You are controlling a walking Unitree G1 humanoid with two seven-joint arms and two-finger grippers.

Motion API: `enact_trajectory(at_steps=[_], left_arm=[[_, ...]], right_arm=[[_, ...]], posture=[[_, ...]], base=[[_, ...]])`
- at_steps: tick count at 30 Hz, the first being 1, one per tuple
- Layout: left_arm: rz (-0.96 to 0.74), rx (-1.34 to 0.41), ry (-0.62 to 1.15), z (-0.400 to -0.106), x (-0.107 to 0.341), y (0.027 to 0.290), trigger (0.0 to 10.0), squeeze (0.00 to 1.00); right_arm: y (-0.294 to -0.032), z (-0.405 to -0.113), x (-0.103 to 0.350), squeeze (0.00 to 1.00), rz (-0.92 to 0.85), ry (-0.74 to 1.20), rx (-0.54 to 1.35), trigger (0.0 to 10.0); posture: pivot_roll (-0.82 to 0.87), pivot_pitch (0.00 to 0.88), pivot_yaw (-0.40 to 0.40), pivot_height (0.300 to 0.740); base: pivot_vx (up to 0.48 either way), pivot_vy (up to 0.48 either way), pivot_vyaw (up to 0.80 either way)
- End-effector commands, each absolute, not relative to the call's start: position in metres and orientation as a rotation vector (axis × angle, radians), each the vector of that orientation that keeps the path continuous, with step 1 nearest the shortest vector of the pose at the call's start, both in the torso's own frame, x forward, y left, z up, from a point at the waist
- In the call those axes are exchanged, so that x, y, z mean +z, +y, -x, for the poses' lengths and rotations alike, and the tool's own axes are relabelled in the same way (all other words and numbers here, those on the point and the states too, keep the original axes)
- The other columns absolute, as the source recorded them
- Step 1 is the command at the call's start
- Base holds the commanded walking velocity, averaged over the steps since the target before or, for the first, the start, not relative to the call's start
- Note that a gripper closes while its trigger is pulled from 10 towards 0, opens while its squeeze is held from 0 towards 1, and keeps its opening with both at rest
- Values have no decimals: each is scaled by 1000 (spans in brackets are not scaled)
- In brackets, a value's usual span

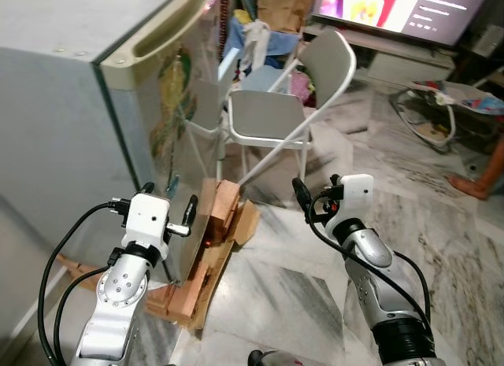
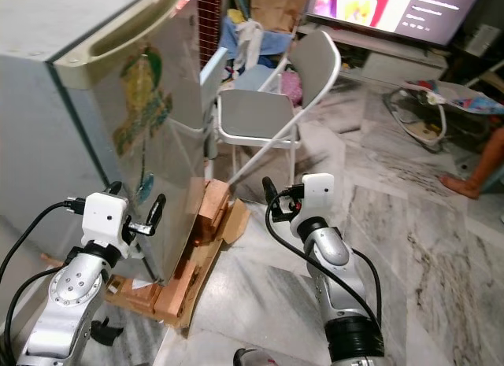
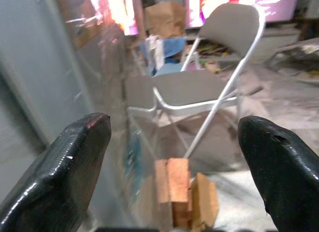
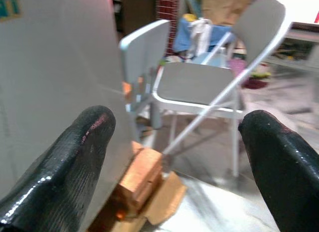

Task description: Restocking fridge

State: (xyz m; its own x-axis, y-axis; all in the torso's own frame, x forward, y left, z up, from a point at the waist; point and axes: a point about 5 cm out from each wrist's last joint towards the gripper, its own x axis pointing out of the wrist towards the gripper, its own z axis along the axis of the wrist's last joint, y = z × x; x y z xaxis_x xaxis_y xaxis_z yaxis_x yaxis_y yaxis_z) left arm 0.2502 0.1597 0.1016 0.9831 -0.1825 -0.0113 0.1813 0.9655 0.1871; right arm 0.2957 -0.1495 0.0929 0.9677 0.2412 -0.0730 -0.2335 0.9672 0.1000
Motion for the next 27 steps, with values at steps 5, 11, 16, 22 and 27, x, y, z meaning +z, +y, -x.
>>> enact_trajectory(at_steps=[5,11,16,22,27], left_arm=[[-200,-181,-10,-248,103,162,10000,0],[-202,-167,-16,-248,104,165,10000,0],[-183,-157,2,-247,102,166,10000,0],[-153,-125,4,-258,103,171,10000,0],[-161,-192,-13,-276,108,162,10000,0]], right_arm=[[-151,-295,98,0,-89,70,235,10000],[-150,-294,97,0,-89,74,241,10000],[-150,-293,95,0,-92,93,249,10000],[-147,-286,98,0,-139,139,296,10000],[-144,-278,101,0,-143,147,324,10000]], posture=[[121,0,-82,740],[122,0,-84,740],[123,0,-85,740],[123,0,-93,740],[106,0,-94,740]], base=[[0,0,-223],[0,0,0],[0,0,0],[0,0,0],[0,0,0]])
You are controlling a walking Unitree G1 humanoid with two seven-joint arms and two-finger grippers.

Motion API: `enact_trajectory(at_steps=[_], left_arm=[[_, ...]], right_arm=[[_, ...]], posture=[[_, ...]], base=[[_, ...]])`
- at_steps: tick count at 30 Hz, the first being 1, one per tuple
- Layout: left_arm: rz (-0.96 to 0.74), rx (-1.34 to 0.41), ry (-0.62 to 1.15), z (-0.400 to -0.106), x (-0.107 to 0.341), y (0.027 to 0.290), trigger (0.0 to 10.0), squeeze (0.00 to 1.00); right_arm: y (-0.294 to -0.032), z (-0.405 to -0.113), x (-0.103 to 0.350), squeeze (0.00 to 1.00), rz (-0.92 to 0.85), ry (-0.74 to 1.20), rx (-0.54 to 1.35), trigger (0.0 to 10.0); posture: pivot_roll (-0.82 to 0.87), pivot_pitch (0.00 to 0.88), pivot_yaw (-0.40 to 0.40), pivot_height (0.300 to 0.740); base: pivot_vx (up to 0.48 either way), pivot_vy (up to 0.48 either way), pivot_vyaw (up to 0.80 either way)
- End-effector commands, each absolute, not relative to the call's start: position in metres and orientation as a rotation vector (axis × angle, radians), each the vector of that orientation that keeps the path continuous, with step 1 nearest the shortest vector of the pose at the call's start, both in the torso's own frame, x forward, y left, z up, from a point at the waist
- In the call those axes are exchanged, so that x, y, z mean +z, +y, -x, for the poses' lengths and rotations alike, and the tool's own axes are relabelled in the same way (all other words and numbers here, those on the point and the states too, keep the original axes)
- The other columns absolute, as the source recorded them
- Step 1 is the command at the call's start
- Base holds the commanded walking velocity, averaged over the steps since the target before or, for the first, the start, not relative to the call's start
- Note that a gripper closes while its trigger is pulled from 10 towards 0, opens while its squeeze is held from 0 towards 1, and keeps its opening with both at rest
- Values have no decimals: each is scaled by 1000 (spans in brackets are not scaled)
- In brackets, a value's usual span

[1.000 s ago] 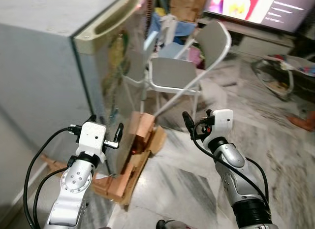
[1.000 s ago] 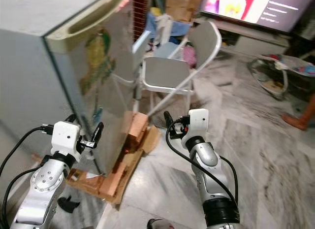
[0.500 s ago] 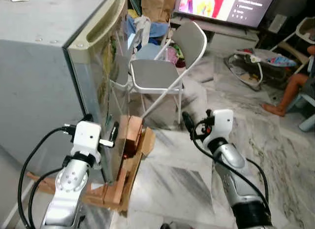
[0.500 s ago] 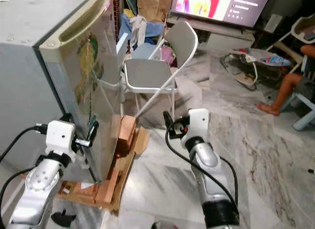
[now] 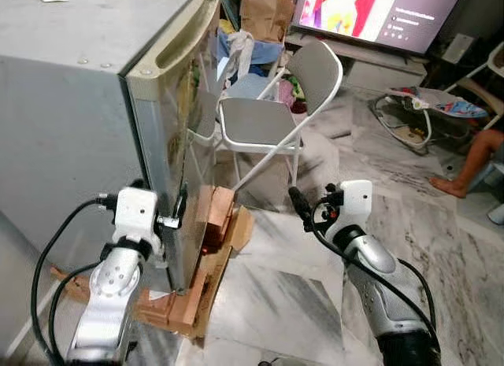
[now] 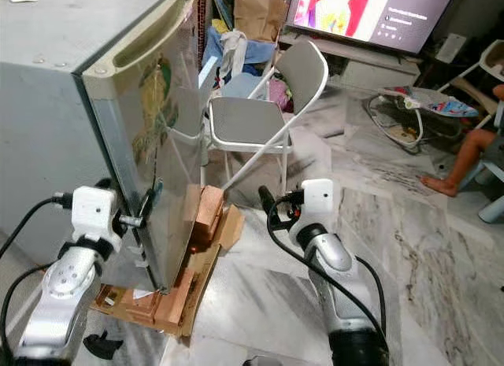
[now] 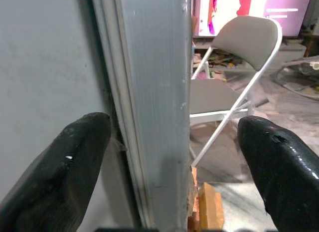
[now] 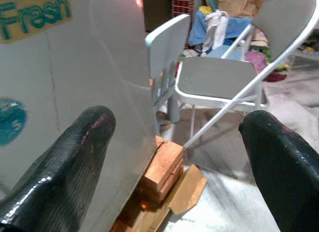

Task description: Restocking fridge

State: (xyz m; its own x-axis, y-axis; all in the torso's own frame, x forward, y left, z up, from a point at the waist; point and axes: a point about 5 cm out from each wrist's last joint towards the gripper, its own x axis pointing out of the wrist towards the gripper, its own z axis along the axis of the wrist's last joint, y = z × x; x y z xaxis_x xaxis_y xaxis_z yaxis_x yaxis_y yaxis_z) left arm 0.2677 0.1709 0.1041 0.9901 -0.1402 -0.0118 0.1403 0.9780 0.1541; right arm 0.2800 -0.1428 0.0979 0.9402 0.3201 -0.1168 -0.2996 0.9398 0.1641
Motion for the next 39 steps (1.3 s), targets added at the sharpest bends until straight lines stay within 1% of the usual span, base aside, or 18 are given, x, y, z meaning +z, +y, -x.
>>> enact_trajectory(at_steps=[1,4,6,9,10,13,17,22,24,26,28,30,32,34,35,37,38,39], left_arm=[[-166,-207,-14,-278,109,160,10000,0],[-162,-228,-13,-283,110,156,10000,0],[-180,-261,-22,-288,112,152,10000,0],[-187,-292,-31,-294,115,147,10000,0],[-191,-305,-33,-295,115,145,10000,0],[-185,-314,-36,-299,116,142,10000,0],[-183,-340,-42,-303,117,134,10000,0],[-169,-374,-58,-314,121,121,10000,0],[-124,-416,-65,-319,126,108,10000,0],[-130,-530,-93,-318,134,87,10000,0],[-90,-689,-142,-310,152,47,10000,0],[-73,-805,-201,-301,169,17,10000,0],[-76,-868,-262,-296,184,-5,10000,0],[-66,-878,-284,-297,189,-15,10000,0],[-66,-878,-284,-297,189,-15,10000,0],[-89,-814,-275,-306,183,-7,10000,0],[-94,-741,-268,-314,181,4,10000,0],[-94,-741,-268,-314,181,4,10000,0]], right_arm=[[-145,-275,99,0,-141,159,327,10000],[-147,-267,96,0,-134,191,330,10000],[-158,-250,83,0,-47,305,294,10000],[-166,-228,73,0,-37,414,264,10000],[-168,-219,72,0,-32,420,268,10000],[-173,-207,66,0,-29,458,245,10000],[-177,-207,62,0,-52,474,209,10000],[-176,-209,61,0,-59,486,202,10000],[-177,-211,58,0,-64,488,200,10000],[-178,-211,54,0,-65,496,199,10000],[-180,-211,48,0,-66,504,194,10000],[-182,-209,42,0,-60,508,190,10000],[-185,-207,33,0,-60,518,184,10000],[-189,-205,22,0,-65,527,165,10000],[-189,-205,22,0,-65,527,165,10000],[-195,-204,5,0,-76,545,141,10000],[-198,-202,-6,0,-80,563,133,10000],[-198,-202,-6,0,-80,563,133,10000]], posture=[[103,0,-94,740],[101,0,-92,740],[95,0,-93,740],[83,0,-89,740],[75,1,-87,740],[64,3,-80,740],[57,12,-72,740],[59,2,-72,740],[63,1,-77,740],[66,0,-80,740],[68,0,-81,740],[65,0,-81,740],[59,0,-78,740],[51,0,-73,740],[51,0,-73,740],[40,0,-63,740],[38,0,-61,740],[38,0,-61,740]], base=[[0,0,0],[0,0,0],[0,0,0],[0,0,0],[0,0,0],[0,0,0],[0,0,0],[0,0,0],[0,0,0],[0,0,0],[0,0,0],[0,0,0],[0,0,0],[0,0,0],[0,0,0],[0,0,0],[0,0,0],[0,0,0]])
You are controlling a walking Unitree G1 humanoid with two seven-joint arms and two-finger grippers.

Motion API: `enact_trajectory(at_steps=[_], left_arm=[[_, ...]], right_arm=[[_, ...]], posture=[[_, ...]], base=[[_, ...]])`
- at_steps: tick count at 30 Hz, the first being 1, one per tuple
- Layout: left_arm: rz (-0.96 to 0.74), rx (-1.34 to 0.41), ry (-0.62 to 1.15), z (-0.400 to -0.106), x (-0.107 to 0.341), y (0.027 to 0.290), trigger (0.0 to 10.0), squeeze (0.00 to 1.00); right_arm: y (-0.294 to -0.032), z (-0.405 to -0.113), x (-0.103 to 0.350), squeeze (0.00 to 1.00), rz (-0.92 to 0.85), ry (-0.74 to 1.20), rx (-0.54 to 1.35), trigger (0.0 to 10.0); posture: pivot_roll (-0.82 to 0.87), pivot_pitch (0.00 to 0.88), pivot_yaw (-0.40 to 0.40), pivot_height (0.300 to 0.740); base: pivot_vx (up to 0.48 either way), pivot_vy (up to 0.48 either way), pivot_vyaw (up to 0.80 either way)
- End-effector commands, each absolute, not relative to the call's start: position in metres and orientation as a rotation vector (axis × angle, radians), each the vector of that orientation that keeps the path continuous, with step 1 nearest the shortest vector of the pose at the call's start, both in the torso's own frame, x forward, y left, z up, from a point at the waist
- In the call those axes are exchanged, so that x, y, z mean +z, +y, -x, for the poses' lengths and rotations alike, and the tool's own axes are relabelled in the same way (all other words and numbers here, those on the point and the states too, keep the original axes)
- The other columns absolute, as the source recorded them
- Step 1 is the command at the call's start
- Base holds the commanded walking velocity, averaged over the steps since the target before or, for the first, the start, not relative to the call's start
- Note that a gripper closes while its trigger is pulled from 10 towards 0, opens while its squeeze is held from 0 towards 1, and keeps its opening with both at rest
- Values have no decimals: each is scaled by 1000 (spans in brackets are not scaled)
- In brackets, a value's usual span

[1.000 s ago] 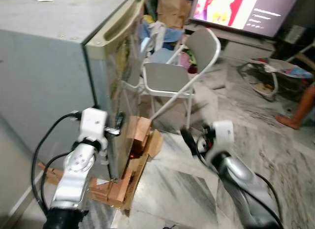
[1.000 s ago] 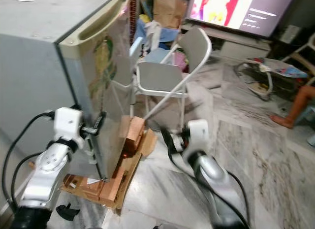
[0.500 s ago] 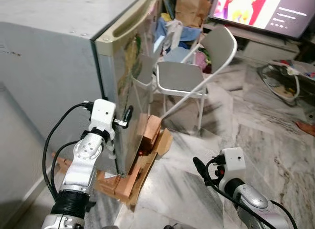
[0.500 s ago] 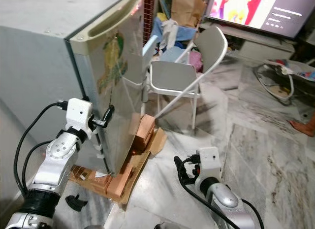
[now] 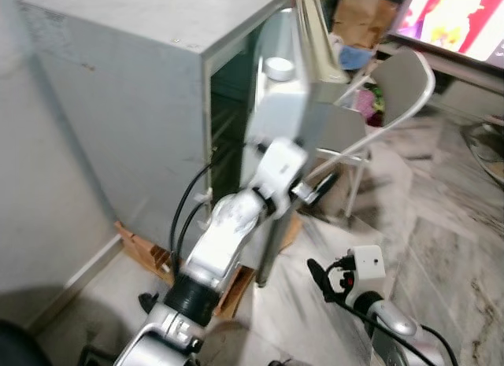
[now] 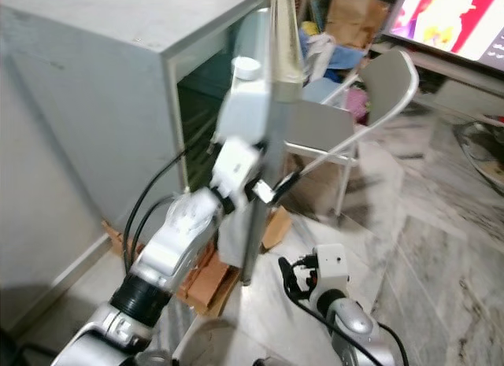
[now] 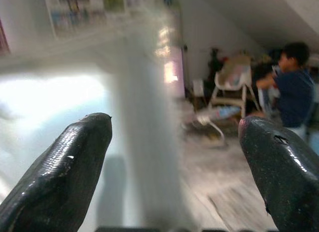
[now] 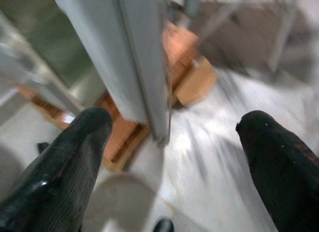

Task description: Restocking fridge

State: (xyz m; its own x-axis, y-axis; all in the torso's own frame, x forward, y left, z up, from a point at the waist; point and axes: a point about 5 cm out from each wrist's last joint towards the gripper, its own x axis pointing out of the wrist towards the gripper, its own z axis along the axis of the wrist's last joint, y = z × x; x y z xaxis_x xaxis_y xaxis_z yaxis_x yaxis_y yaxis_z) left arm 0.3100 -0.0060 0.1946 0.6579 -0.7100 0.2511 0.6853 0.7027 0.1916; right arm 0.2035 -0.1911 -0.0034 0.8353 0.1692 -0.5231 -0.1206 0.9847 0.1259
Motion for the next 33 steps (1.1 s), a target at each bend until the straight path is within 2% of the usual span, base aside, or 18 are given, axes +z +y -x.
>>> enact_trajectory(at_steps=[1,2,5,9,20,21,24,29,31,33], left_arm=[[-84,-685,-264,-319,182,16,10000,0],[-84,-685,-264,-319,182,16,10000,0],[-50,-573,-263,-329,185,44,10000,0],[-45,-519,-253,-330,180,66,10000,0],[-65,-426,-120,-300,134,97,10000,0],[-78,-412,-83,-290,122,108,10000,0],[-92,-394,-59,-283,116,116,10000,0],[-127,-308,-54,-278,116,134,10000,0],[-123,-274,-49,-277,117,140,10000,0],[-141,-264,-53,-272,119,147,10000,0]], right_arm=[[-200,-200,-12,0,-83,570,129,10000],[-200,-200,-12,0,-83,570,129,10000],[-202,-200,-21,0,-88,573,127,10000],[-201,-202,-20,0,-83,529,148,10000],[-187,-235,-10,0,-91,400,201,10000],[-185,-241,-3,0,-78,370,225,10000],[-184,-245,3,0,-65,351,237,10000],[-183,-252,17,0,-36,314,241,10000],[-176,-255,30,0,-26,283,259,10000],[-156,-265,70,0,-5,216,298,10000]], posture=[[40,2,-59,740],[40,2,-59,740],[52,4,-60,740],[59,5,-62,740],[65,0,-56,740],[72,0,-59,740],[81,0,-60,740],[121,0,-62,740],[130,0,-61,740],[150,12,-62,740]], base=[[0,0,0],[0,0,0],[0,0,0],[0,0,0],[0,-438,0],[0,-454,0],[0,-455,0],[0,-454,-758],[0,-454,-800],[122,-426,-800]])
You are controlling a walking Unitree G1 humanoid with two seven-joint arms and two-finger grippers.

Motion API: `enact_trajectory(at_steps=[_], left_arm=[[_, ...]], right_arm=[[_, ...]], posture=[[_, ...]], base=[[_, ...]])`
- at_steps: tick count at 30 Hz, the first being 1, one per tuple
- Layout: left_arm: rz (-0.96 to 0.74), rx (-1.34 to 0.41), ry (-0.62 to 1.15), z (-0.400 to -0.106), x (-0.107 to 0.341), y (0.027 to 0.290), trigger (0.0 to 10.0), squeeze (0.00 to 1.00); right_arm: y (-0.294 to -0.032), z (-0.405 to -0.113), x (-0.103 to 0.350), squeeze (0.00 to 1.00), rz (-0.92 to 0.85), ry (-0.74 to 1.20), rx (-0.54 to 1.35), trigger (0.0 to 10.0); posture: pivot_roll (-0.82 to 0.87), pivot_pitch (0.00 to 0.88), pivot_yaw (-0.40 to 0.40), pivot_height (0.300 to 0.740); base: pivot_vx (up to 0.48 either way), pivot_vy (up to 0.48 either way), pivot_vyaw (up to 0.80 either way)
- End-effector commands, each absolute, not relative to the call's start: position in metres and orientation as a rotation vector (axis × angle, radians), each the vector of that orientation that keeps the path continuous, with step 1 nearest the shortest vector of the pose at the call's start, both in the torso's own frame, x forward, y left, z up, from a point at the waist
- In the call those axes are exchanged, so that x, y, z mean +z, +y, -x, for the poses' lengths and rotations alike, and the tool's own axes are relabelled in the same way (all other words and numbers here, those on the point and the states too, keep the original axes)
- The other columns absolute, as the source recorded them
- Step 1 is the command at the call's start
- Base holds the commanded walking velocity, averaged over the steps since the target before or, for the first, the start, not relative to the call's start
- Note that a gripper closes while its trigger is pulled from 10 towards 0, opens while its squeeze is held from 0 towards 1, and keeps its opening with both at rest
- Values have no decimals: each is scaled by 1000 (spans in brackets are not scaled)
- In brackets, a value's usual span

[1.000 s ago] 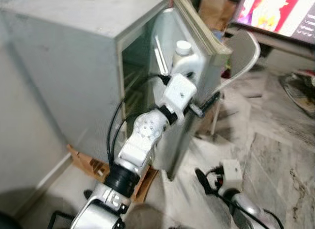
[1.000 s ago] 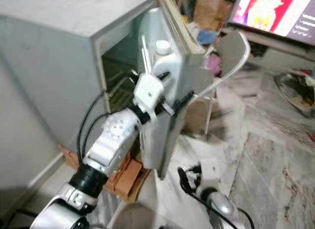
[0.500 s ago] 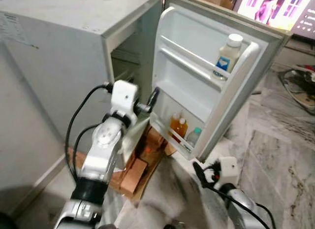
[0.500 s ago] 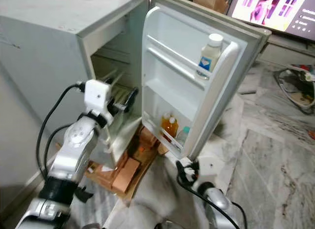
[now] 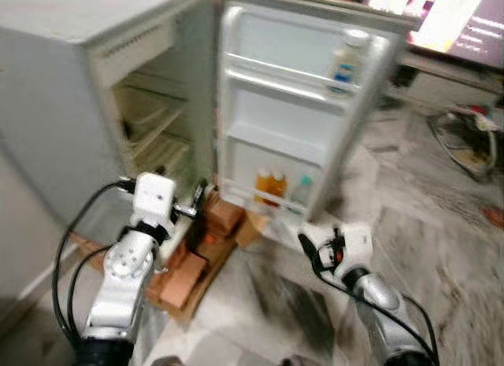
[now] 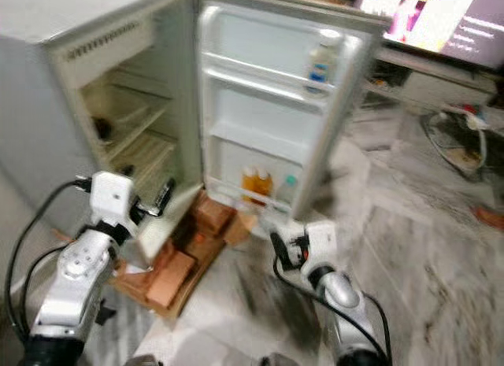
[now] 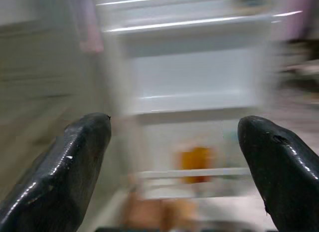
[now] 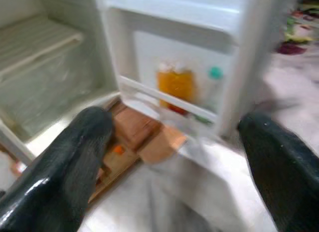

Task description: Restocking fridge

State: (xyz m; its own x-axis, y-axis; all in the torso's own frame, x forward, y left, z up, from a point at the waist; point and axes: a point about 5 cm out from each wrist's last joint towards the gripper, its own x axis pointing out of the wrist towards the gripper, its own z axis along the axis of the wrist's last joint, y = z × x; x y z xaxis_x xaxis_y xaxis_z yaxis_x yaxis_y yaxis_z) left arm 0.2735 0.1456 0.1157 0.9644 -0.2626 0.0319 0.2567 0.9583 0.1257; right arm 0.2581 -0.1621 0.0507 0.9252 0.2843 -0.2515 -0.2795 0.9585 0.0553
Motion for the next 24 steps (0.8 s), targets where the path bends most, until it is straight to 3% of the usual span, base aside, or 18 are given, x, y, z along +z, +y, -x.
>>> enact_trajectory(at_steps=[1,9,24], left_arm=[[-146,-265,-55,-271,120,148,10000,0],[-192,-255,-62,-265,125,157,10000,0],[-196,-300,-43,-264,118,150,10000,0]], right_arm=[[-151,-266,77,0,-6,205,299,10000],[-133,-265,91,0,-17,198,273,10000],[-135,-252,92,0,-17,226,220,10000]], posture=[[153,14,-62,740],[143,39,-58,740],[104,29,-49,740]], base=[[266,-398,-800],[403,-153,-800],[478,0,-800]])
